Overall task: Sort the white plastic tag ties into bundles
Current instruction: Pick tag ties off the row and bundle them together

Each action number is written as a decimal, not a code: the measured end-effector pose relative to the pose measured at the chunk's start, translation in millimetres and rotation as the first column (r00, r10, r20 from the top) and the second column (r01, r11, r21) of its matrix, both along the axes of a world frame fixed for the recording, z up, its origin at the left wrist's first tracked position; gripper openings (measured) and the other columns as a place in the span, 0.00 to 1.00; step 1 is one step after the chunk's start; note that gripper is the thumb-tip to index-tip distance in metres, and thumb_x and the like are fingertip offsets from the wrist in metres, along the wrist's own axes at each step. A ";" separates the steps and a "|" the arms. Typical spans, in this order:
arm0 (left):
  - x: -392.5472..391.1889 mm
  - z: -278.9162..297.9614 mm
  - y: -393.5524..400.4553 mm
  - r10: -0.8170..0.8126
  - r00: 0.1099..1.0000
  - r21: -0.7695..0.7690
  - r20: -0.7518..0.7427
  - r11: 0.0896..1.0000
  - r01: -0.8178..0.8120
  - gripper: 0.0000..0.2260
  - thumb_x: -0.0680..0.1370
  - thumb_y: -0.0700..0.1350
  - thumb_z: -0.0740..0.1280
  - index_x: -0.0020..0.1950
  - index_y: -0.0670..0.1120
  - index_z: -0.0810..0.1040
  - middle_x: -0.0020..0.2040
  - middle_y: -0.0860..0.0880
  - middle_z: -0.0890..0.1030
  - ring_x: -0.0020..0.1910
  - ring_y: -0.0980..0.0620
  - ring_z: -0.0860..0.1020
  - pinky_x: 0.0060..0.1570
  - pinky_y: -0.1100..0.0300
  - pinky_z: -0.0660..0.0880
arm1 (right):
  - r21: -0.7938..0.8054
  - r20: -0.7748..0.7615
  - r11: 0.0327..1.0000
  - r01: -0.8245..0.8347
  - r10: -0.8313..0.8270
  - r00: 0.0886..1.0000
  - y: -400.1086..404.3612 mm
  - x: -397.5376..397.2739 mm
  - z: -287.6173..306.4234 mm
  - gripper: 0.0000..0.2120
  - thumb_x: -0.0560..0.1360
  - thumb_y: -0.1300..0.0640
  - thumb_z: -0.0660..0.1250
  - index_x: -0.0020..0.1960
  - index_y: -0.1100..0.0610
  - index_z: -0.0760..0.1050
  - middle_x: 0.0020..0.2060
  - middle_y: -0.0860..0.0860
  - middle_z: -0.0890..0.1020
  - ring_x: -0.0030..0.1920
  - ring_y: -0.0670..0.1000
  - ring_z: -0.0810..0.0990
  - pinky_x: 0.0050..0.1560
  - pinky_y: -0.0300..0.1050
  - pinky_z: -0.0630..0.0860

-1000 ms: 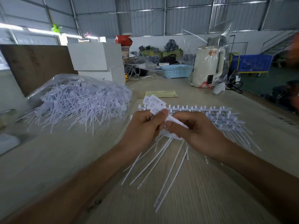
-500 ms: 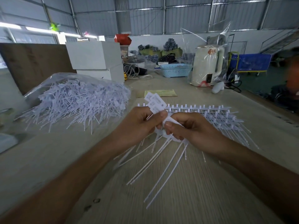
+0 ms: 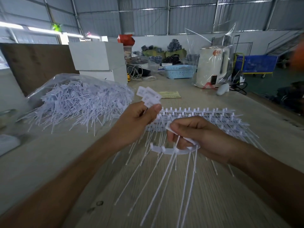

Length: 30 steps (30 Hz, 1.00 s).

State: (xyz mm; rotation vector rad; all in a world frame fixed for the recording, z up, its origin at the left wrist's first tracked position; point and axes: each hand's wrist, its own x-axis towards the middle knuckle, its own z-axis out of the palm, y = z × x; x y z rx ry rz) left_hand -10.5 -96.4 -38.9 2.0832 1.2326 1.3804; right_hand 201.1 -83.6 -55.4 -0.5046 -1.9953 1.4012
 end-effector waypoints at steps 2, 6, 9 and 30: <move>3.1 -0.7 -0.5 -0.024 0.998 -0.081 0.066 0.996 0.029 0.24 0.83 0.53 0.60 0.33 0.39 0.72 0.26 0.49 0.75 0.24 0.56 0.72 0.30 0.64 0.71 | 0.023 -0.009 0.999 0.047 -0.047 0.999 -0.4 0.6 3.3 0.14 0.81 0.52 0.62 0.47 0.58 0.83 0.30 0.46 0.74 0.31 0.45 0.69 0.39 0.41 0.70; 19.8 -3.7 -10.0 -0.102 0.978 -0.173 0.181 0.976 0.134 0.23 0.83 0.55 0.59 0.30 0.50 0.74 0.23 0.56 0.71 0.21 0.61 0.66 0.25 0.70 0.64 | -0.038 -0.045 0.998 0.049 -0.051 0.998 -1.8 1.6 7.5 0.11 0.80 0.59 0.62 0.51 0.63 0.81 0.30 0.43 0.79 0.31 0.43 0.74 0.41 0.41 0.73; 26.8 -1.8 -13.8 -0.141 0.958 -0.227 0.248 0.953 0.199 0.24 0.81 0.62 0.59 0.28 0.51 0.73 0.22 0.57 0.66 0.20 0.61 0.62 0.22 0.70 0.60 | -0.087 -0.100 0.996 0.032 -0.041 0.994 -4.0 1.5 13.9 0.12 0.75 0.61 0.60 0.47 0.61 0.83 0.30 0.49 0.75 0.33 0.50 0.70 0.40 0.44 0.69; 22.0 -1.9 -12.6 -0.122 0.961 -0.226 0.250 0.957 0.180 0.22 0.81 0.55 0.65 0.26 0.54 0.77 0.22 0.58 0.67 0.20 0.60 0.64 0.22 0.70 0.61 | -0.019 -0.091 0.977 0.211 -0.212 0.973 -3.4 -4.9 11.2 0.15 0.73 0.57 0.71 0.56 0.60 0.70 0.32 0.56 0.82 0.33 0.51 0.80 0.37 0.40 0.76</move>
